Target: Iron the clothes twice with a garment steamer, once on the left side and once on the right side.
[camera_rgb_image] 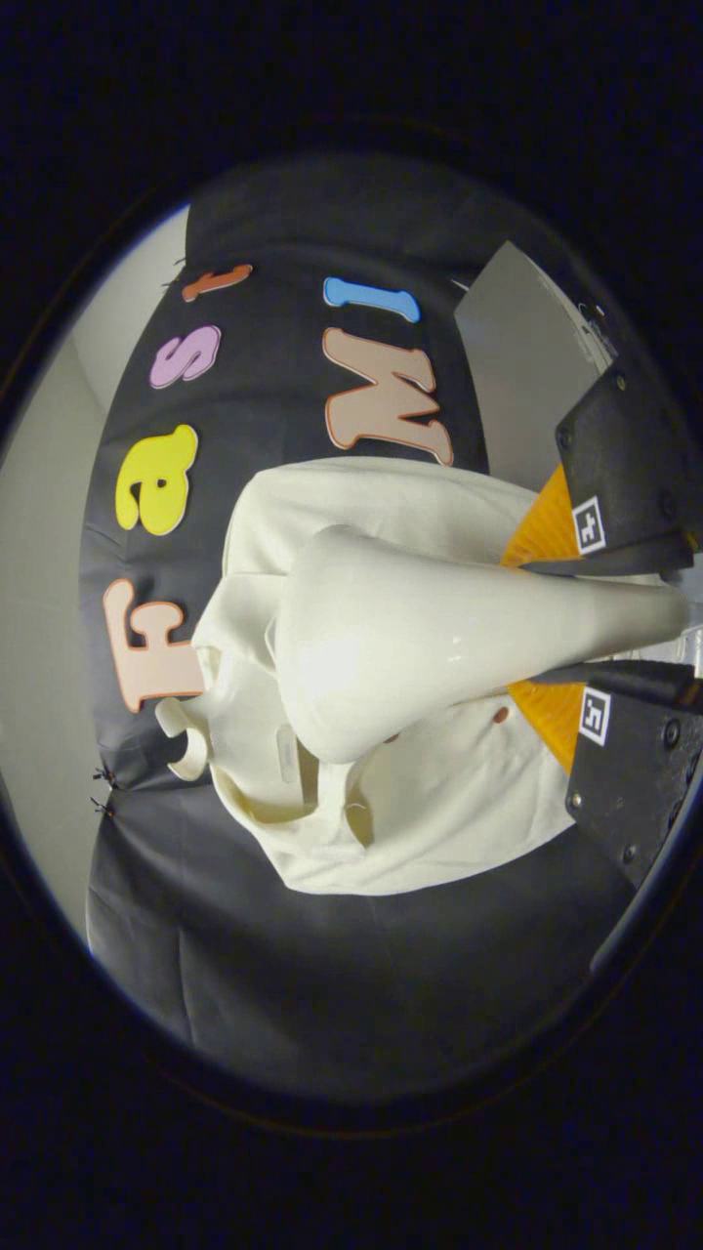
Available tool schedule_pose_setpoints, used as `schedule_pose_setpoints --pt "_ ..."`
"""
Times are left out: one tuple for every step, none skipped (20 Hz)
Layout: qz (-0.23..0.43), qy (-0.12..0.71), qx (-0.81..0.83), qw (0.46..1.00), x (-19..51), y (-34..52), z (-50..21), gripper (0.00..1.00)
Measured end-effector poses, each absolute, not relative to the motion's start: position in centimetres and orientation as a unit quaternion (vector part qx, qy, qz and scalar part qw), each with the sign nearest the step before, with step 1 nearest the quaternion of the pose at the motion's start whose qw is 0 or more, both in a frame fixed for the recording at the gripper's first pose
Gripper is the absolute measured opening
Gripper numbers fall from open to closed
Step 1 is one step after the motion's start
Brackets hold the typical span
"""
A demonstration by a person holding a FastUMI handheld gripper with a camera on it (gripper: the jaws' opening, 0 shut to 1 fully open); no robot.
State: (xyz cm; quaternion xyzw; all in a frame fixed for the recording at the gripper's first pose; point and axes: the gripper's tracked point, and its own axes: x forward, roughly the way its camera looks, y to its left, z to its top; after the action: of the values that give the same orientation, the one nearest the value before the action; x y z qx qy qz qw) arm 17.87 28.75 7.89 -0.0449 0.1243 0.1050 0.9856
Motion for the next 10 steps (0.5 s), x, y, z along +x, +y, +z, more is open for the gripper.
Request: schedule_pose_setpoints --pt "0.099 0.126 -0.046 0.986 18.5 28.5 8.1 0.35" --pt "0.091 0.127 -0.047 0.987 19.1 28.2 8.1 0.35" --pt "0.083 0.135 -0.049 0.986 19.6 27.9 7.9 0.35" --pt "0.079 0.137 -0.051 0.986 20.0 27.7 7.6 0.35" --pt "0.076 0.134 -0.054 0.987 20.4 27.6 7.6 0.35" --pt "0.073 0.134 -0.06 0.986 20.6 27.4 7.4 0.35" --pt "0.071 0.134 -0.064 0.986 20.7 27.3 7.1 0.35" --pt "0.068 0.131 -0.068 0.987 20.8 27.2 6.9 0.35" --pt "0.064 0.129 -0.074 0.987 21.0 27.1 6.8 0.35" --pt "0.061 0.13 -0.079 0.986 20.9 26.9 6.3 0.35"
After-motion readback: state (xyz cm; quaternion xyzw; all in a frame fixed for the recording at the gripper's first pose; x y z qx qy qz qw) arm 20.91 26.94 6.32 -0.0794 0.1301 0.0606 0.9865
